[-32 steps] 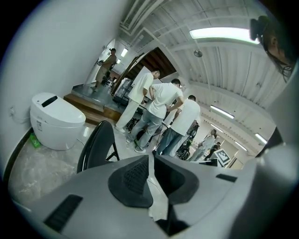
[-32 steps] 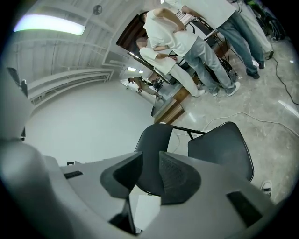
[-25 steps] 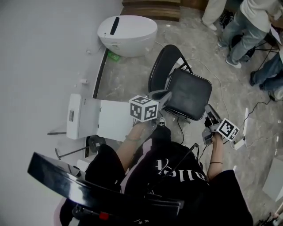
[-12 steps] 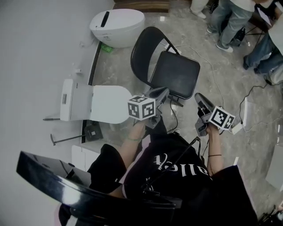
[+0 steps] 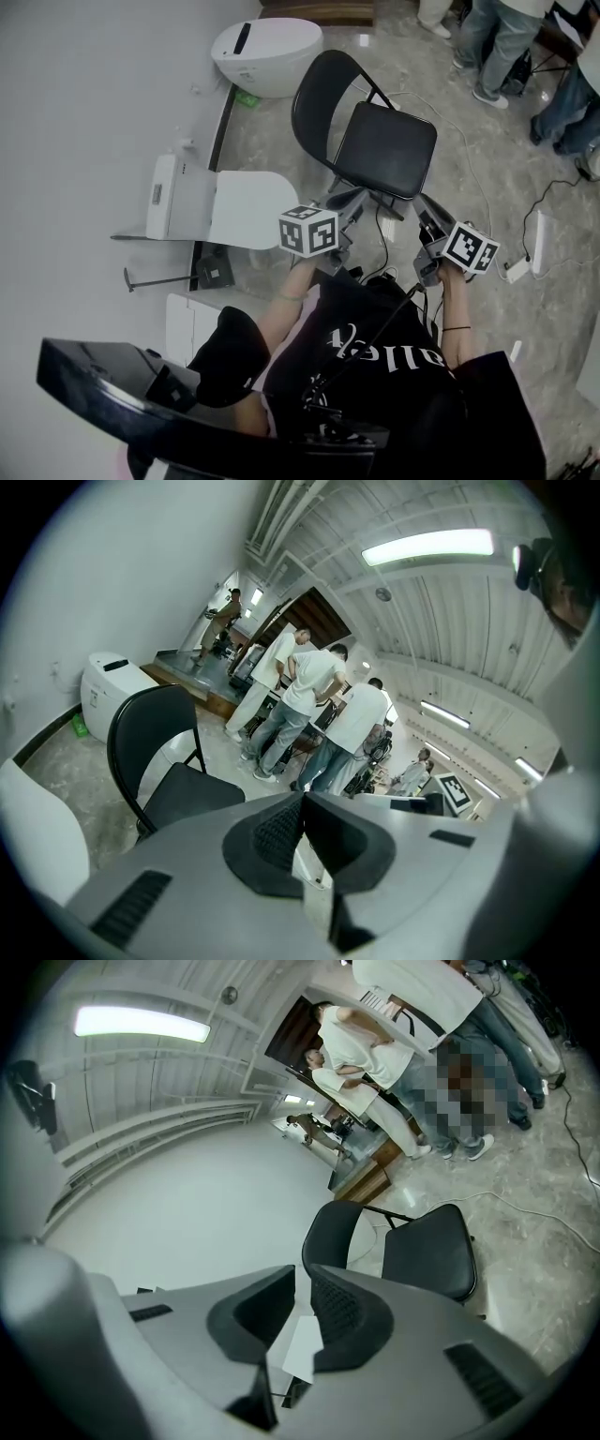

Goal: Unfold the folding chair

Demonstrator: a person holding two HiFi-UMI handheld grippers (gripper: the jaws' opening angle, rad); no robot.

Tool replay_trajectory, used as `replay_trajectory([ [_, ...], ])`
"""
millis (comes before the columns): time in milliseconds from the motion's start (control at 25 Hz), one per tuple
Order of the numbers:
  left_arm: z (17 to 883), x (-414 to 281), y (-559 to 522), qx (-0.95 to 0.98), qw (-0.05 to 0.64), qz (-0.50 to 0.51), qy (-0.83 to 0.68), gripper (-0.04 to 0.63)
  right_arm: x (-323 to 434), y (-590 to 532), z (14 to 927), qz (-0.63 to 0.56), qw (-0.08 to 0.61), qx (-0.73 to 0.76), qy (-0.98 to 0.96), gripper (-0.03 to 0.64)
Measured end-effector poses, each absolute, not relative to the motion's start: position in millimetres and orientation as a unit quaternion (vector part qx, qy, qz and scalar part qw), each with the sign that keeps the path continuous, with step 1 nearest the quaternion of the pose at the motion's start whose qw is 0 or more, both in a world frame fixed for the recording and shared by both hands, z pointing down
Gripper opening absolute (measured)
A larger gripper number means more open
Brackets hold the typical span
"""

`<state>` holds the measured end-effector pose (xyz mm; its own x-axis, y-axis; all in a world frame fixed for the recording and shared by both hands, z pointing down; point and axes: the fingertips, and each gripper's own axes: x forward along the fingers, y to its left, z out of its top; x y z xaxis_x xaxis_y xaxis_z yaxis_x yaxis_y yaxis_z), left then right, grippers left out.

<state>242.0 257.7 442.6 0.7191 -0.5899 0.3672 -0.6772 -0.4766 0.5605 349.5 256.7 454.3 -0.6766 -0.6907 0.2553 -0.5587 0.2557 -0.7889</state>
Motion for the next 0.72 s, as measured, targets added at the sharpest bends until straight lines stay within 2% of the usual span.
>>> replay_trajectory([
  [480, 427, 164, 262, 0.879, 0.342, 0.064, -0.327, 0.005, 256, 255, 434, -0.438, 0.072, -0.424, 0.789, 0.058],
  [720, 399, 155, 260, 0.898, 0.319, 0.043, -0.301, 0.005, 242, 263, 430, -0.422, 0.069, -0.456, 0.780, 0.055],
])
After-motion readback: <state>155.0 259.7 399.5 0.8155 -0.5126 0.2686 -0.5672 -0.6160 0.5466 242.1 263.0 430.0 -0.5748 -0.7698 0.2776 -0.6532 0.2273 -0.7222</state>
